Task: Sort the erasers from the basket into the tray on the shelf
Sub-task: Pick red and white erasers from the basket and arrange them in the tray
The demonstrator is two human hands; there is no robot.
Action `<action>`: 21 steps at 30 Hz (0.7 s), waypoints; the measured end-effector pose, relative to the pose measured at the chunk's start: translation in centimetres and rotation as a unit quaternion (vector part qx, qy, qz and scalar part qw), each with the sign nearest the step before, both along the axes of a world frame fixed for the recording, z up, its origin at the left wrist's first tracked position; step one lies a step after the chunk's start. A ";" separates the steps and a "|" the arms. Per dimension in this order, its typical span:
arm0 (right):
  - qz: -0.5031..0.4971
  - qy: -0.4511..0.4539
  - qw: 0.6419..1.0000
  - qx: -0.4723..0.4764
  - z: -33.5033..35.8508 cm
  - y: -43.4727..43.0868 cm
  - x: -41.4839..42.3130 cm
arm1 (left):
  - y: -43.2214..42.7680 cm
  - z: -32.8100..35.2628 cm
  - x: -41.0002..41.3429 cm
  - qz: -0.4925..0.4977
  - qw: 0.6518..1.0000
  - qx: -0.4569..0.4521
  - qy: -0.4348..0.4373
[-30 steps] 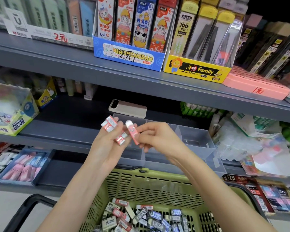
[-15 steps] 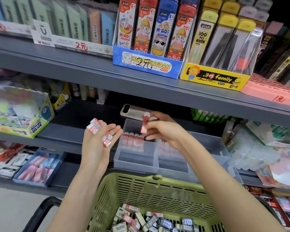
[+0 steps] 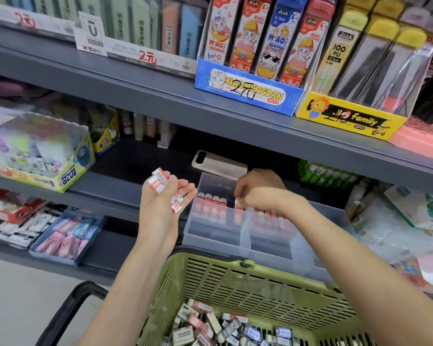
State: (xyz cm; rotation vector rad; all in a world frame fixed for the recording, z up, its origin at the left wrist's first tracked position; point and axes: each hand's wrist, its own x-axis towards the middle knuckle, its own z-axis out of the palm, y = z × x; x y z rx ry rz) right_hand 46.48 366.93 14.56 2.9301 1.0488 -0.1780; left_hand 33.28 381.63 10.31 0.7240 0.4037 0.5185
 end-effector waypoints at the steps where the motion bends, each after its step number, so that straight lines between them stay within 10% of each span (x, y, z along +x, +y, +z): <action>1: 0.016 -0.023 0.999 -0.020 0.0 0.1 0.0 | -0.1 0.1 0.0 -0.004 1.000 -0.001 -0.001; 10: 0.106 -0.145 0.973 -0.144 -0.4 -0.4 -0.7 | -0.1 1.0 -0.3 -0.126 0.973 -0.186 -0.058; 16: 0.027 0.023 0.951 0.308 1.2 0.8 -3.5 | -0.6 1.1 -0.3 -0.200 0.977 -0.065 -0.033; 21: 0.069 0.179 0.932 0.307 2.7 2.1 -5.1 | -1.4 1.1 -0.5 -0.255 0.966 0.012 -0.034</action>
